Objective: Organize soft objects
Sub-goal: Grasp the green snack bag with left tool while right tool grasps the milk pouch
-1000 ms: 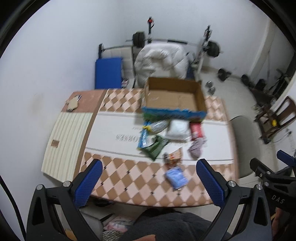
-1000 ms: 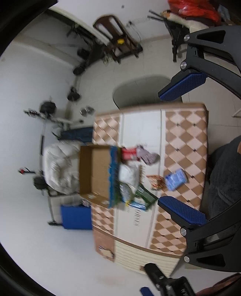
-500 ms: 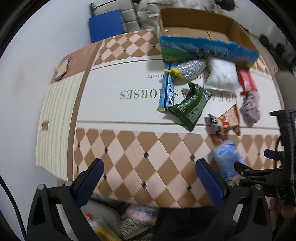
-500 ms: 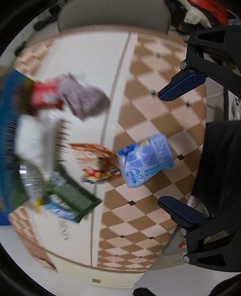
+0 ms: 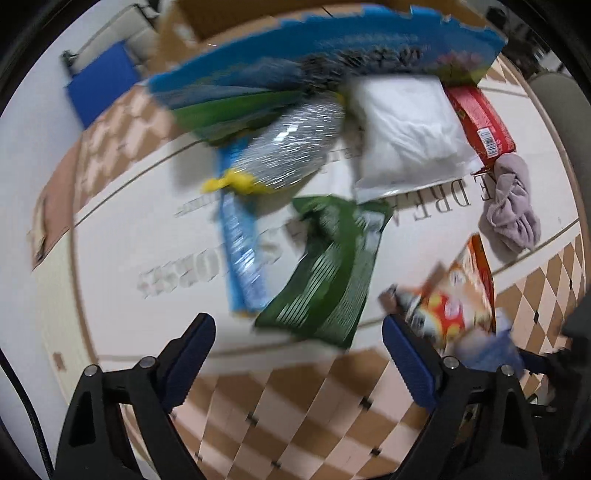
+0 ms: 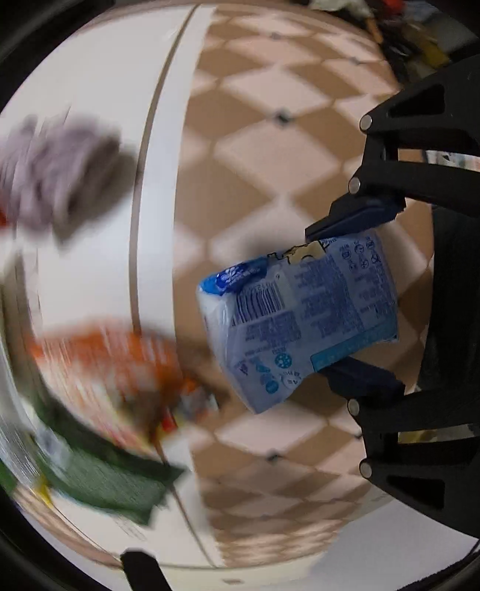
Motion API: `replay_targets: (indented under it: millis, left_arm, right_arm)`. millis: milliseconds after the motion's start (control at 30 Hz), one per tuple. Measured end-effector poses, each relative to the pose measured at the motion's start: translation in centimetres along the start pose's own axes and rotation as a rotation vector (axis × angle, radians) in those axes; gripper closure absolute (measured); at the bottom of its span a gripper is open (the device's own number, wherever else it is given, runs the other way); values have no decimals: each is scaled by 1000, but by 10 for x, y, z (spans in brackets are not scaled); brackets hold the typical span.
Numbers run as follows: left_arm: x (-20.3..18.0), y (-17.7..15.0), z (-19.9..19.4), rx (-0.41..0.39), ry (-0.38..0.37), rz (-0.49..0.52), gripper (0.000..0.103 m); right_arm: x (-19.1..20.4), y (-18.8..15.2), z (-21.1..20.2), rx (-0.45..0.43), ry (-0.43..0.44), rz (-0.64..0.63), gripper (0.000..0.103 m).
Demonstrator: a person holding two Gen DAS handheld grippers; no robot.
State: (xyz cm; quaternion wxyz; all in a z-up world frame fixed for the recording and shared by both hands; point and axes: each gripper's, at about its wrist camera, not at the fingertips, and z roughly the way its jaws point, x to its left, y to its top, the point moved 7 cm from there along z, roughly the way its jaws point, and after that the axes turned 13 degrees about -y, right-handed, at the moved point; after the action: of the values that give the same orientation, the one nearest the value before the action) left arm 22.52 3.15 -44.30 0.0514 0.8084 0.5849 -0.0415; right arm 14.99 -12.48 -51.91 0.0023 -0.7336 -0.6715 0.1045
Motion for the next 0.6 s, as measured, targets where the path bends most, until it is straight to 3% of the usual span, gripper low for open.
replay_targets:
  millis: [200, 233, 267, 300, 400, 533, 600]
  left_arm:
    - [2, 28, 46, 97, -36, -17, 11]
    - [3, 29, 50, 106, -42, -19, 16]
    - [5, 30, 54, 118, -49, -31, 37]
    - [8, 27, 59, 140, -67, -61, 48]
    - [13, 20, 57, 127, -93, -109, 62]
    - [19, -6, 53, 133, -88, -162, 68]
    - [25, -23, 49, 128, -99, -213, 70]
  right_arm:
    - [-44, -6, 16, 38, 43, 141, 41]
    - [-46, -9, 19, 46, 51, 146, 40]
    - [-48, -11, 19, 49, 58, 148, 39]
    - [-49, -13, 22, 50, 67, 149, 38]
    - [-50, -20, 35, 63, 69, 133, 37]
    - [-45, -36, 49, 67, 34, 106, 37]
    - [-42, -40, 41, 53, 29, 109, 46]
